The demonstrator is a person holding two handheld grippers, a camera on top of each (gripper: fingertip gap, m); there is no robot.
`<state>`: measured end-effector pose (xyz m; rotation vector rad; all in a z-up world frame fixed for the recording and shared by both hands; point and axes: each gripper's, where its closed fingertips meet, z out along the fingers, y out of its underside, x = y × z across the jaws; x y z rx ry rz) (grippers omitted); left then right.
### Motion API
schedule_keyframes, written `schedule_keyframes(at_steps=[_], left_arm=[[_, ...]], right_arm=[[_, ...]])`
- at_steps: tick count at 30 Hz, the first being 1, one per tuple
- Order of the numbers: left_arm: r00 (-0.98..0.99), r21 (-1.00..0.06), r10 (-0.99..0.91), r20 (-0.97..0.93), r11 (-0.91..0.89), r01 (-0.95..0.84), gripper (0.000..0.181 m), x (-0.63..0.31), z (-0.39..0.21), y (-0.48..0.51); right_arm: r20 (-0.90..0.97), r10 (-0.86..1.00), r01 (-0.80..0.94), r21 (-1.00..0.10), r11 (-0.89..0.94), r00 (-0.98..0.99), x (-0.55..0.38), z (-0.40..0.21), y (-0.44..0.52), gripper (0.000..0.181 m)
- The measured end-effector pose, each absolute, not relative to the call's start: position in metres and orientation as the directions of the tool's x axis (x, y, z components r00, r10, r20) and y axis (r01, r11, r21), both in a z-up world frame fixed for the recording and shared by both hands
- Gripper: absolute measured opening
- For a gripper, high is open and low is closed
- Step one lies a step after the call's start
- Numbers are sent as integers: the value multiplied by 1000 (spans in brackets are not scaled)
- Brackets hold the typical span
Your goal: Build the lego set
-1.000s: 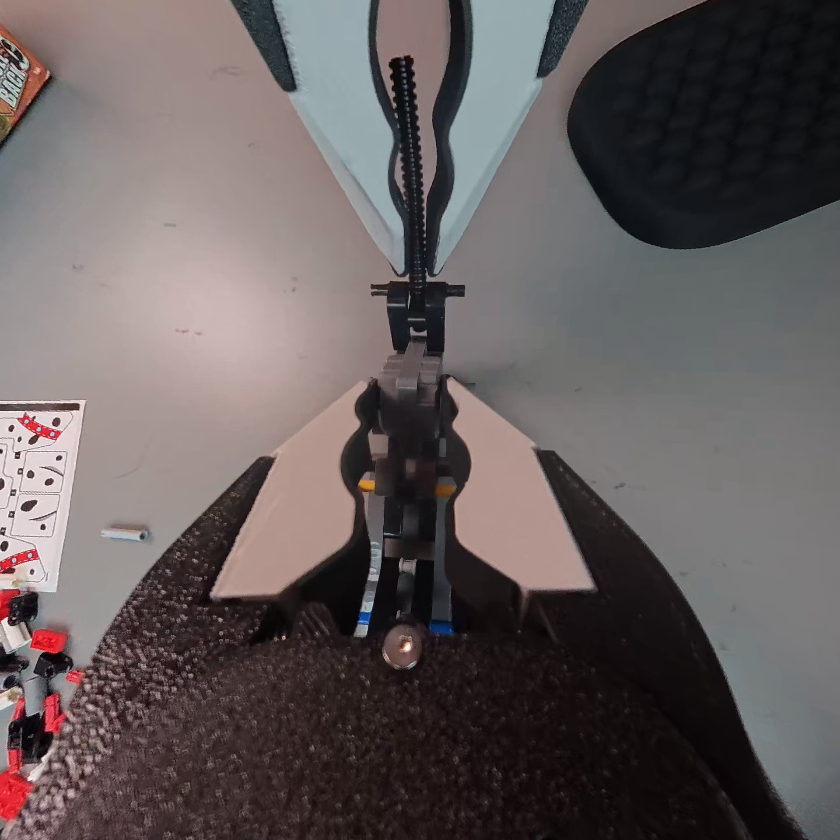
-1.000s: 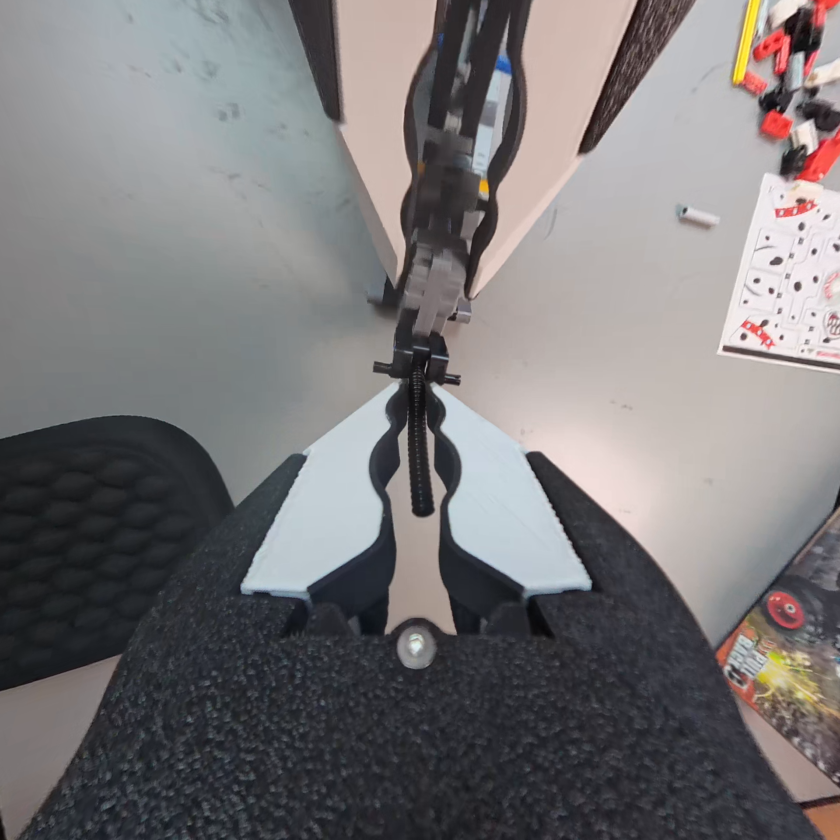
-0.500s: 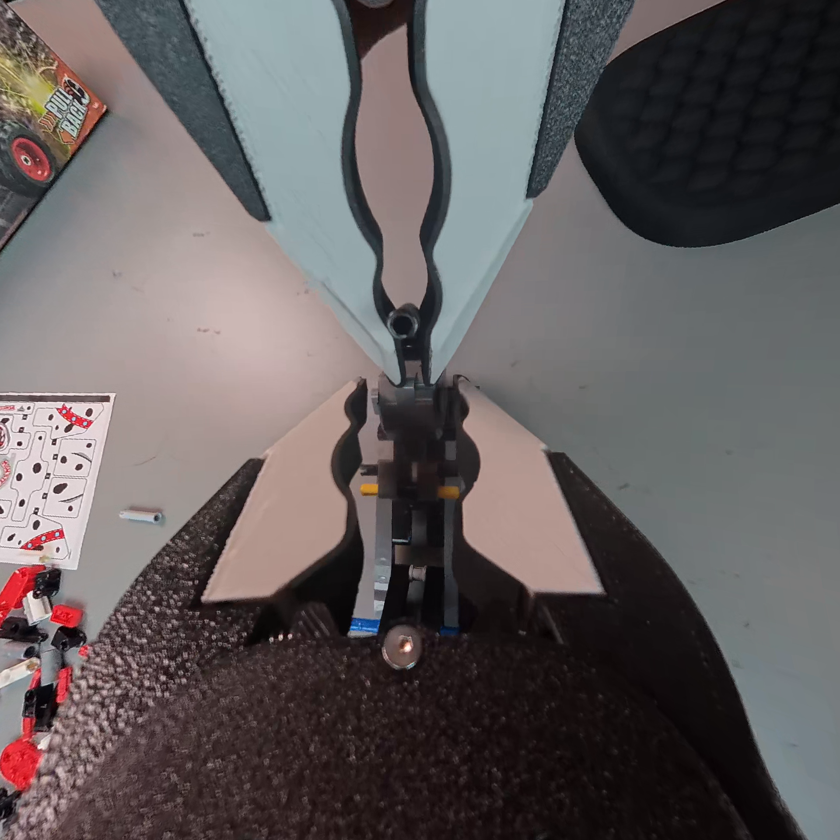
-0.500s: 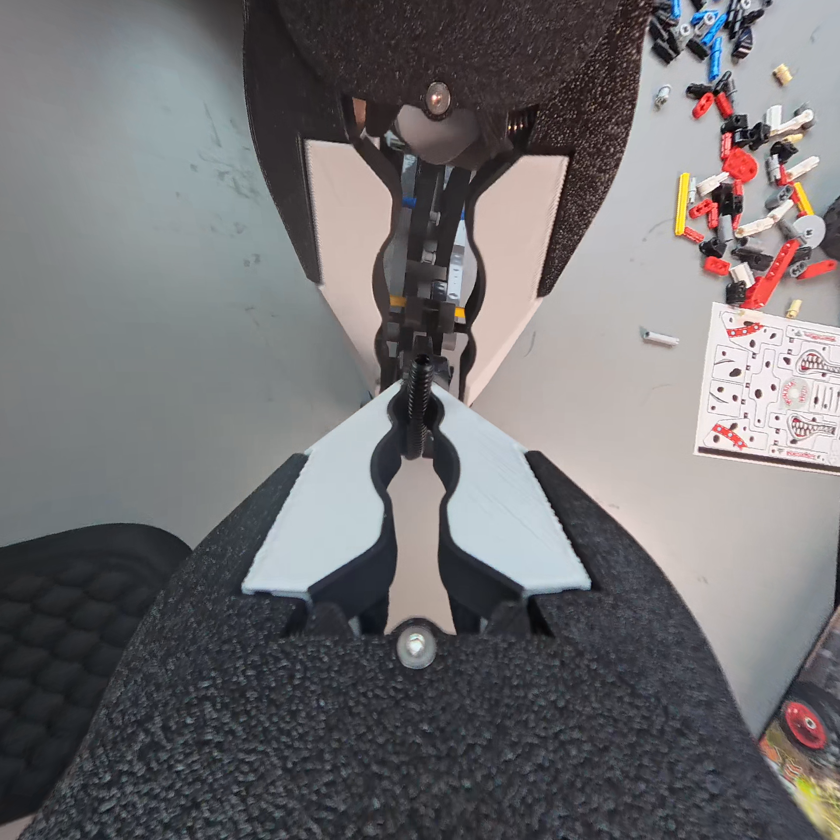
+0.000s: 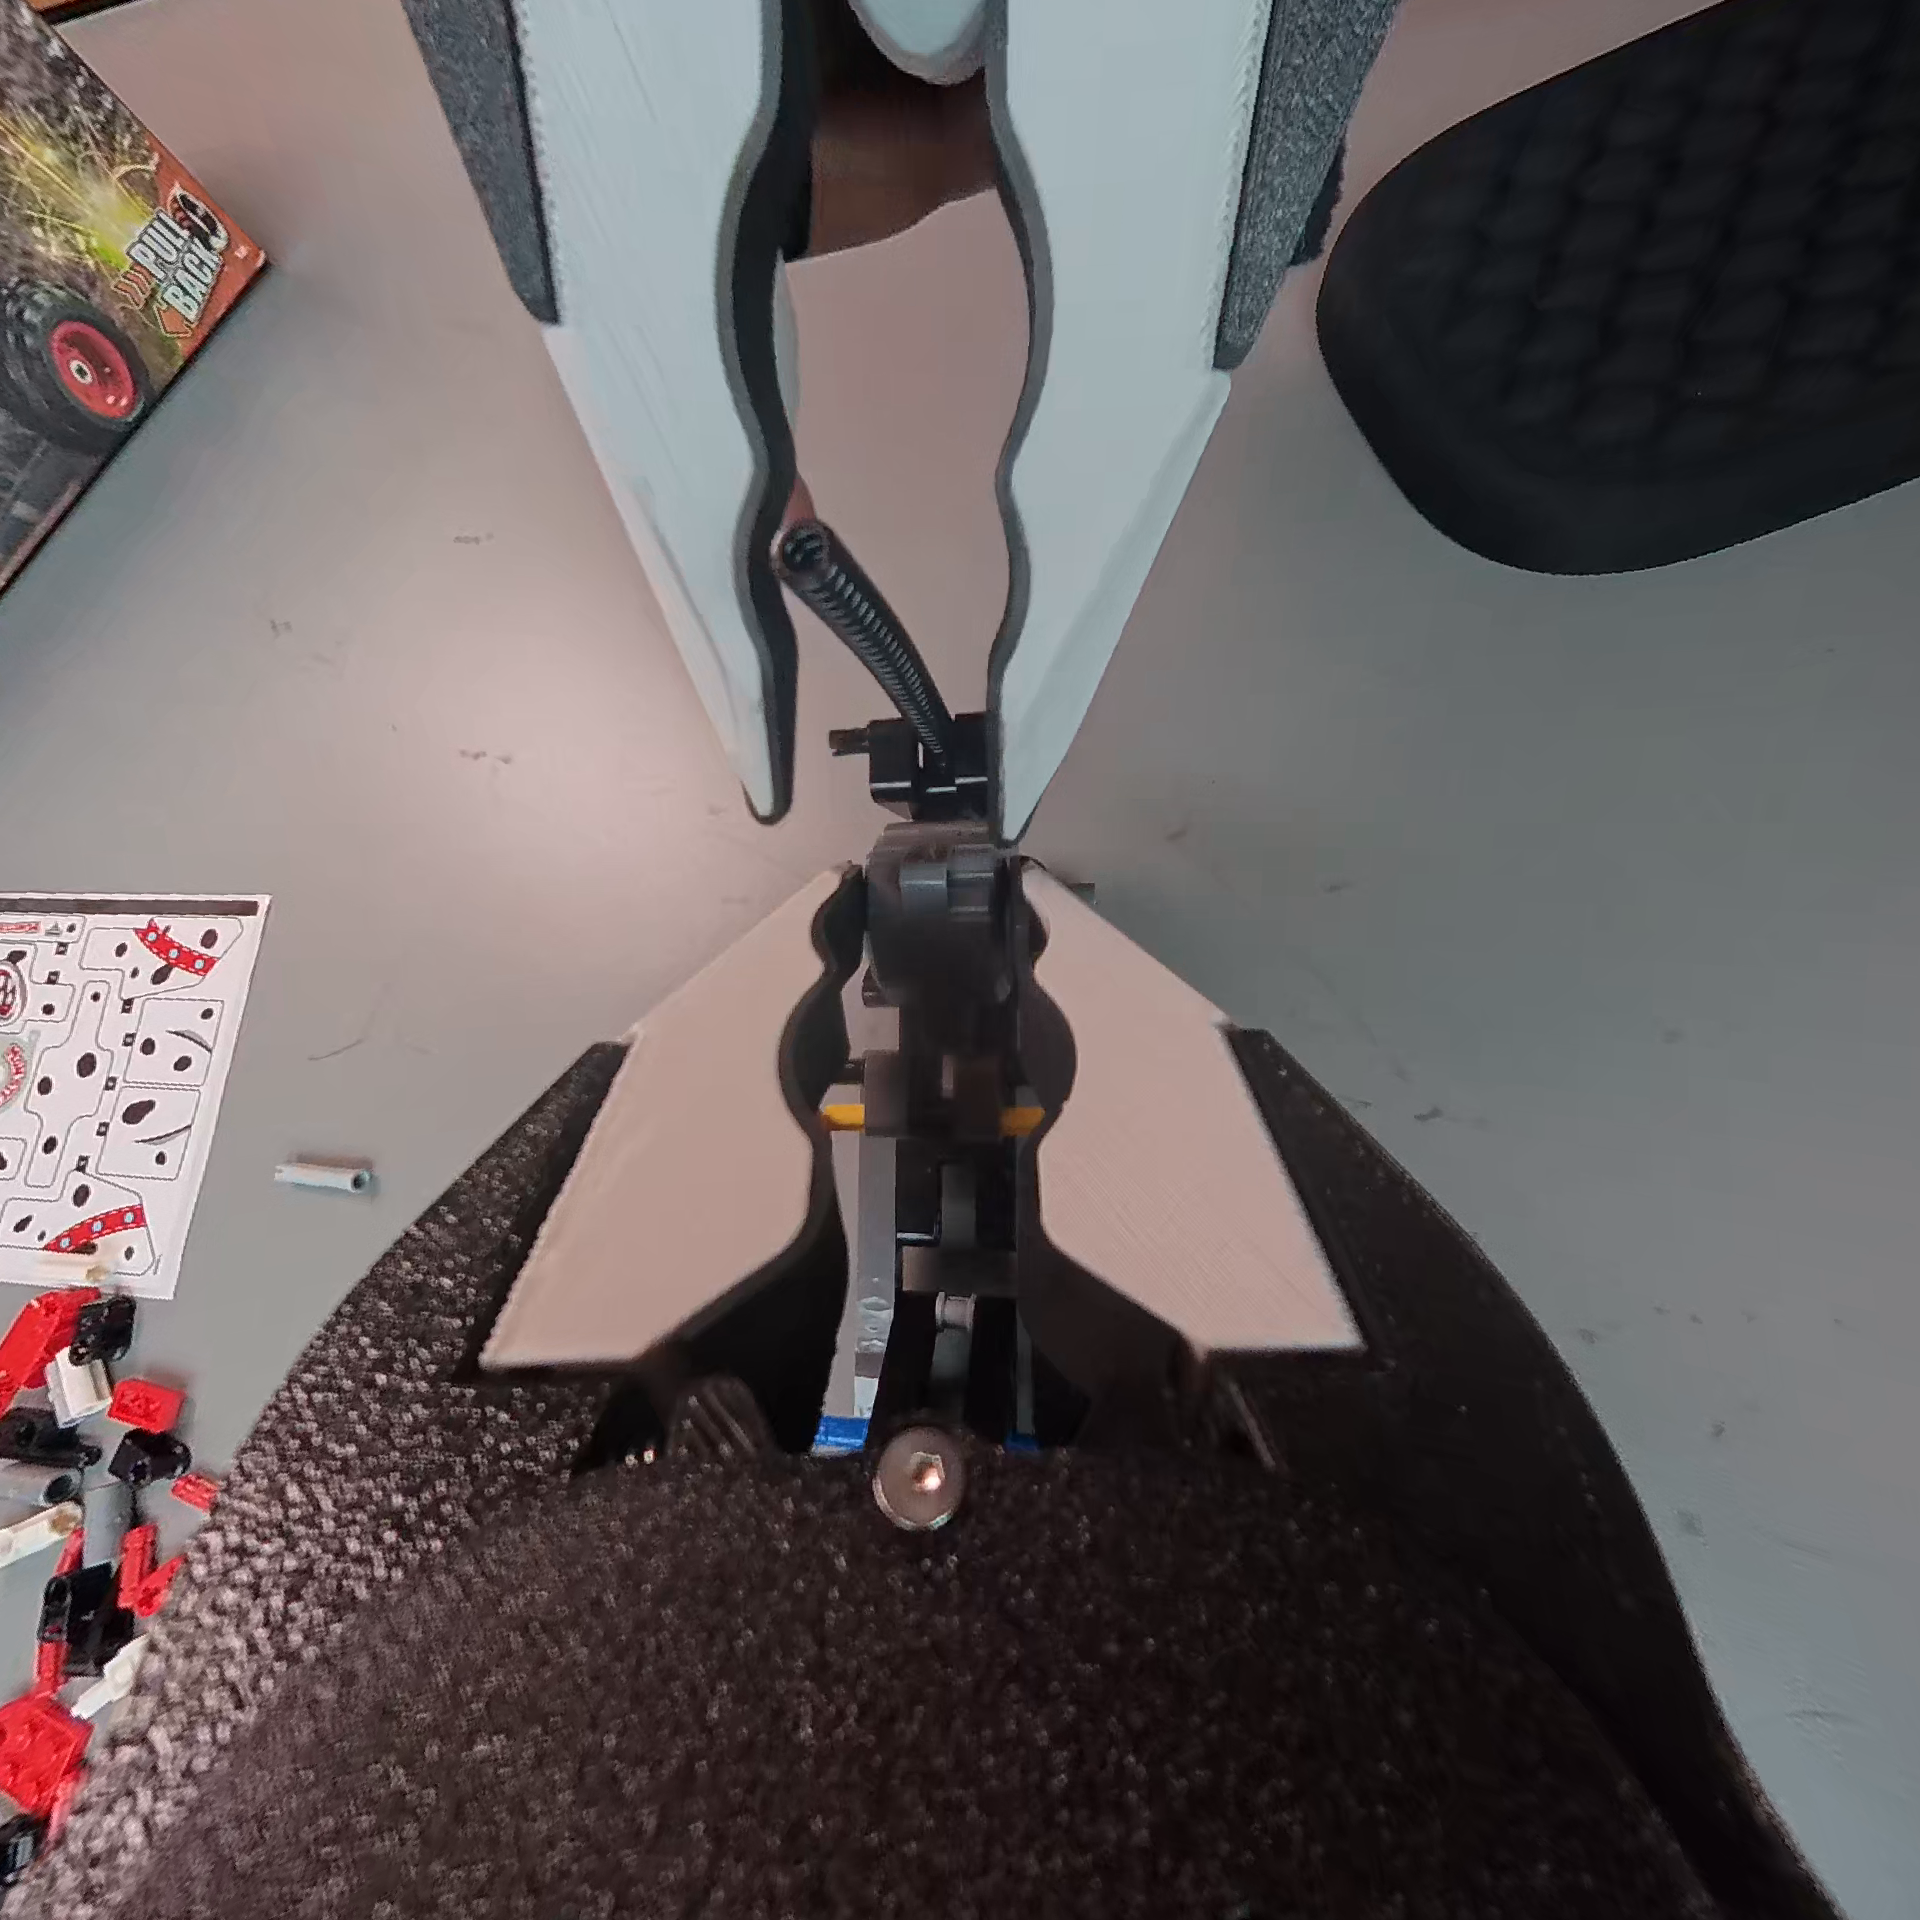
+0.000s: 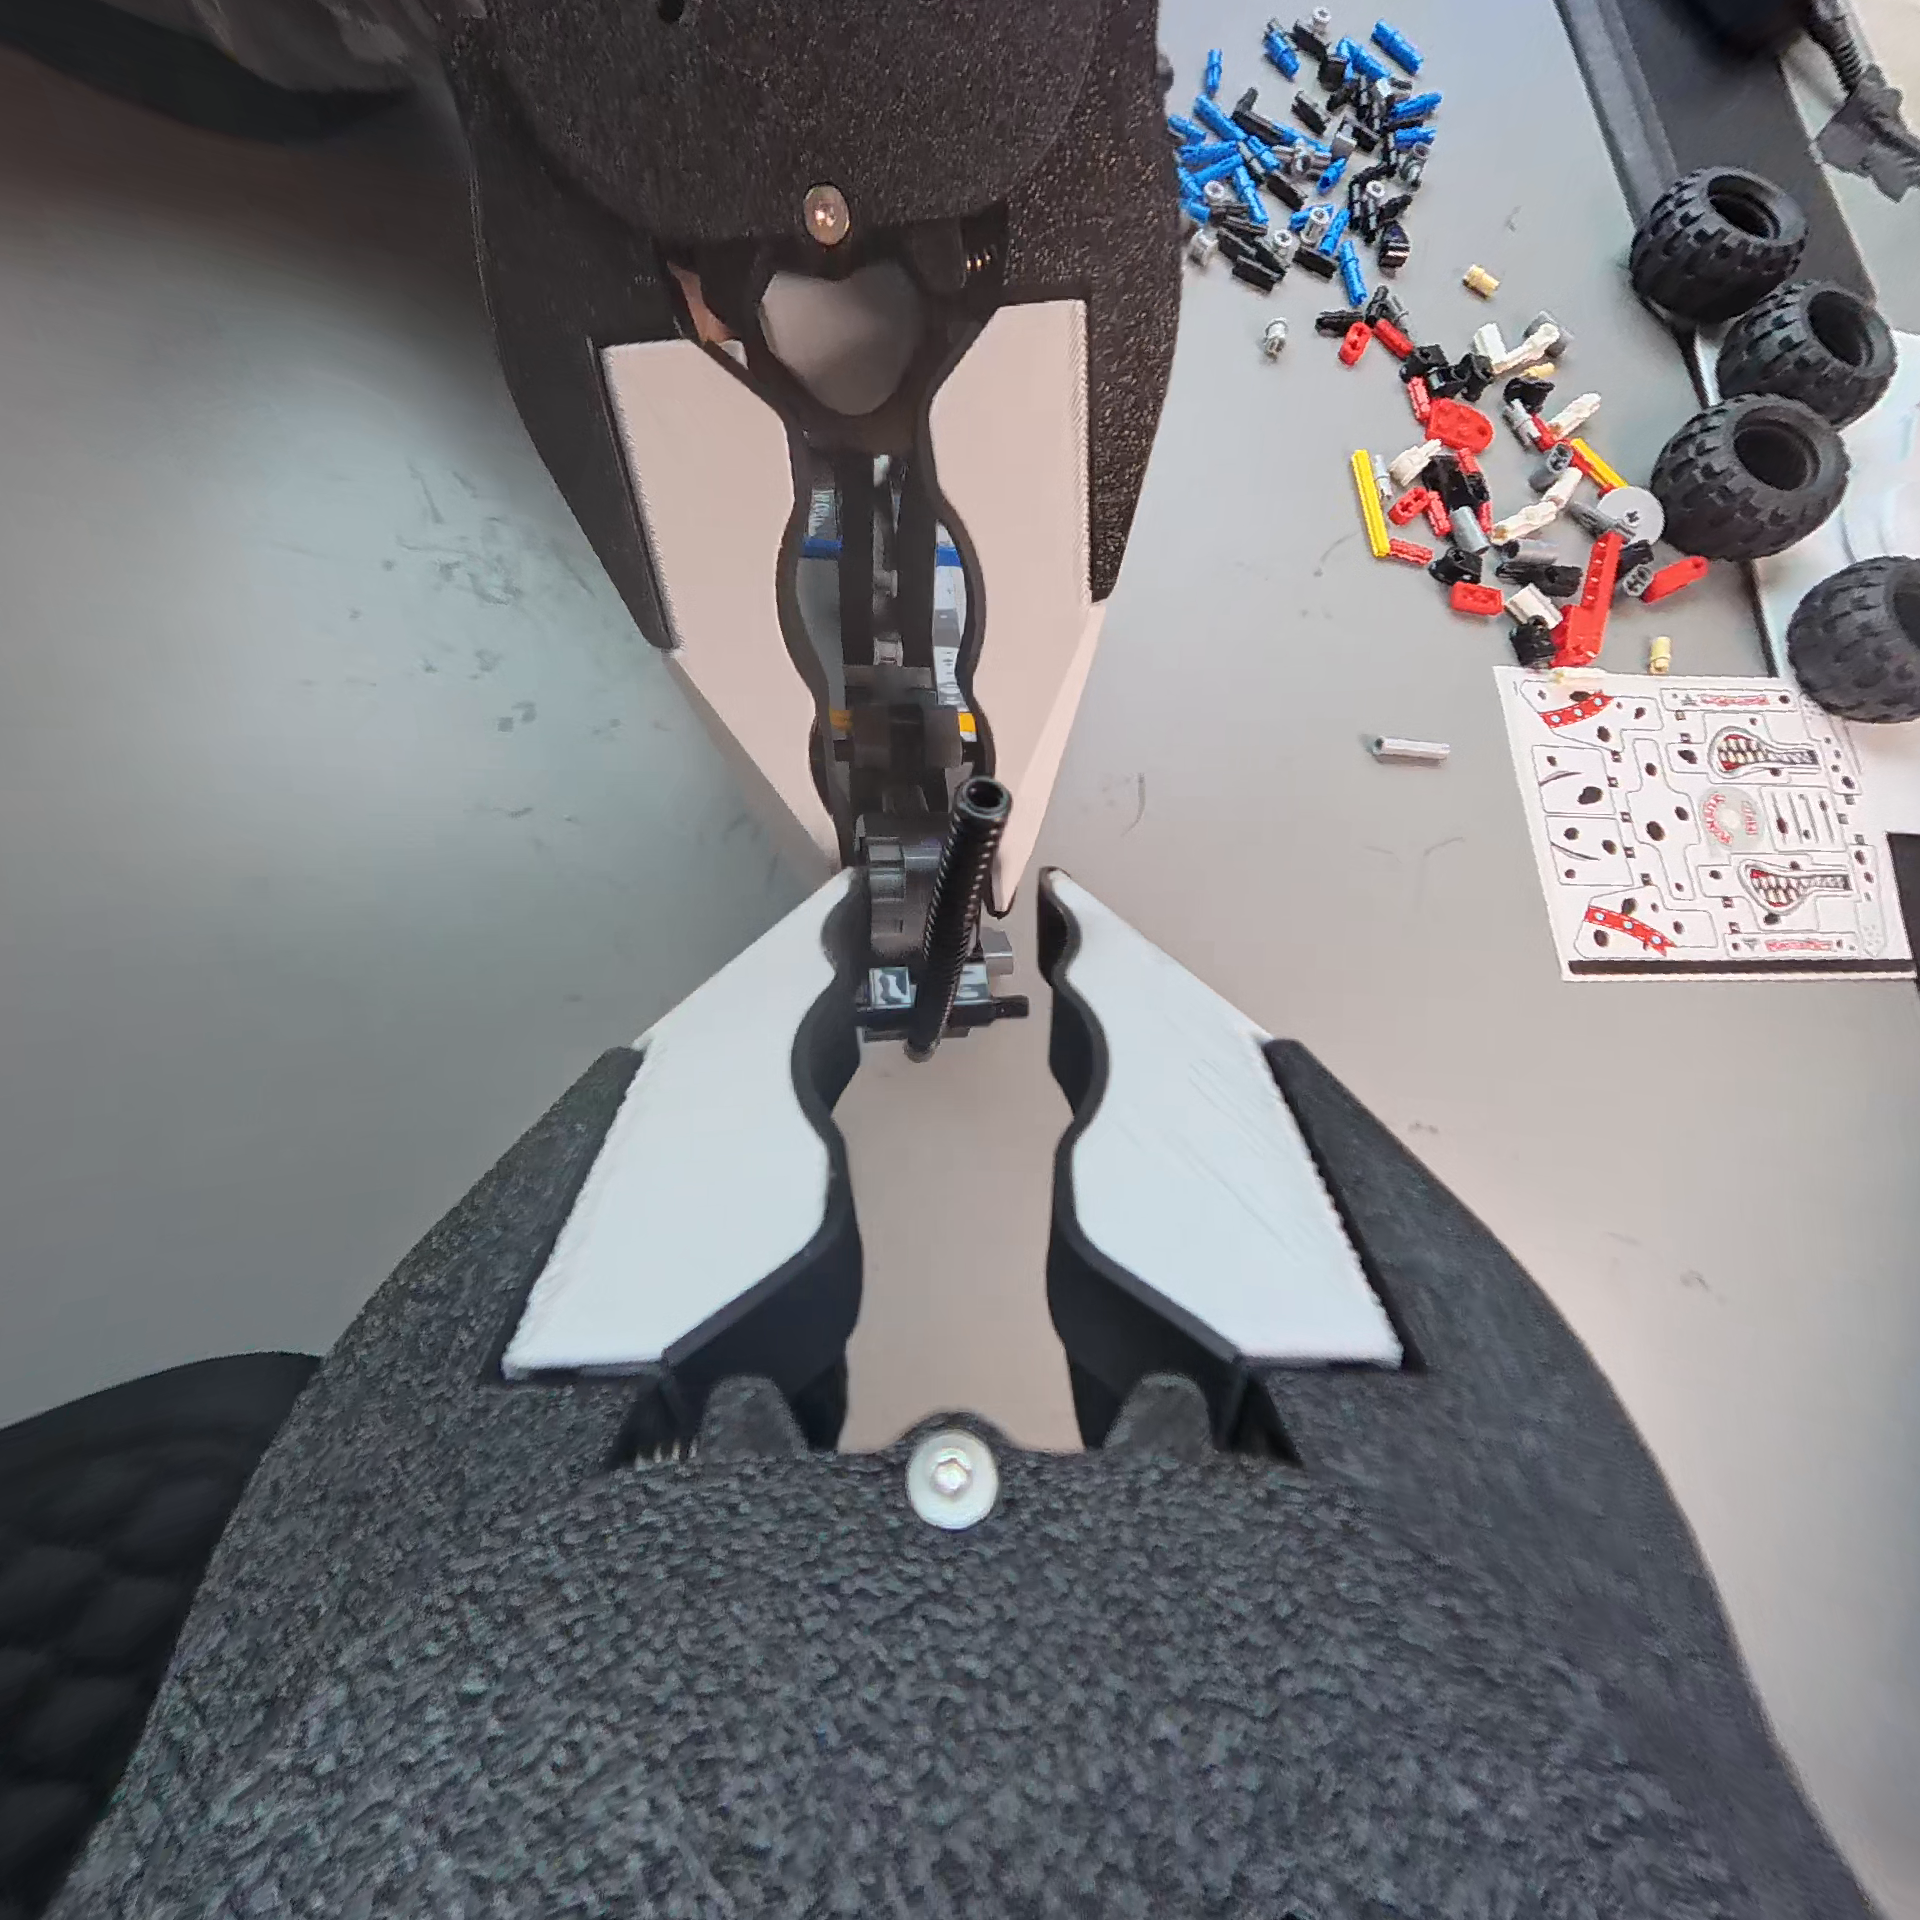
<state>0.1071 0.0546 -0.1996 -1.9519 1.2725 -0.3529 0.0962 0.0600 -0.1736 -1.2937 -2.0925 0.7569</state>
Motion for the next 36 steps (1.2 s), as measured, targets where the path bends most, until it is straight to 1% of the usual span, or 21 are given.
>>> schedule_keyframes(at_steps=[4, 6, 7, 8, 9, 12, 14, 16, 20, 23, 27, 30, 31, 32, 33, 36], left_arm=[[463, -723, -869, -173, -207, -659, 30, 107, -200, 55], [462, -722, -870, -175, -205, -661, 30, 107, -200, 54], [461, -721, -870, -178, -204, -663, 30, 107, -200, 54], [460, -719, -869, -181, -202, -665, 30, 107, -200, 54], [458, -716, -869, -185, -200, -668, 30, 107, -200, 54], [460, -708, -869, -184, -207, -675, 30, 106, -200, 55], [457, -704, -873, -172, -215, -676, 29, 106, -200, 55], [456, -704, -875, -165, -219, -675, 29, 106, -200, 55], [449, -701, -879, -158, -221, -678, 28, 106, -200, 54], [441, -696, -884, -152, -221, -683, 28, 106, -200, 54], [437, -690, -886, -154, -220, -689, 28, 106, -200, 54], [441, -698, -882, -164, -212, -684, 30, 106, -200, 55], [446, -703, -877, -177, -205, -682, 41, 104, -197, 55], [456, -714, -871, -183, -201, -670, 53, 101, -190, 55], [471, -737, -864, -180, -199, -646, 59, 96, -178, 54], [536, -819, -826, -177, -178, -545, 59, 65, -128, 40]], right_arm=[[120, 927, 590, -740, 322, -355, 106, -168, 62, 58], [110, 934, 620, -720, 311, -340, 116, -172, 68, 63], [113, 937, 638, -705, 310, -330, 122, -177, 73, 62], [105, 942, 650, -699, 299, -320, 127, -182, 76, 58], [89, 948, 648, -710, 276, -306, 129, -186, 78, 51], [43, 958, 617, -756, 216, -282, 124, -192, 74, 40], [48, 954, 617, -753, 229, -296, 119, -198, 69, 35], [46, 947, 626, -740, 247, -319, 116, -206, 64, 24], [74, 932, 639, -708, 300, -355, 115, -207, 63, 24], [93, 914, 674, -647, 357, -395, 116, -208, 63, 24], [72, 901, 717, -579, 387, -428, 117, -210, 64, 24], [81, 907, 726, -572, 381, -413, 116, -211, 67, 24], [76, 911, 725, -580, 371, -405, 116, -212, 67, 25], [65, 916, 726, -589, 355, -395, 117, -212, 67, 31], [59, 923, 723, -604, 336, -380, 118, -213, 68, 35], [26, 947, 710, -656, 258, -320, 127, -214, 73, 44]])
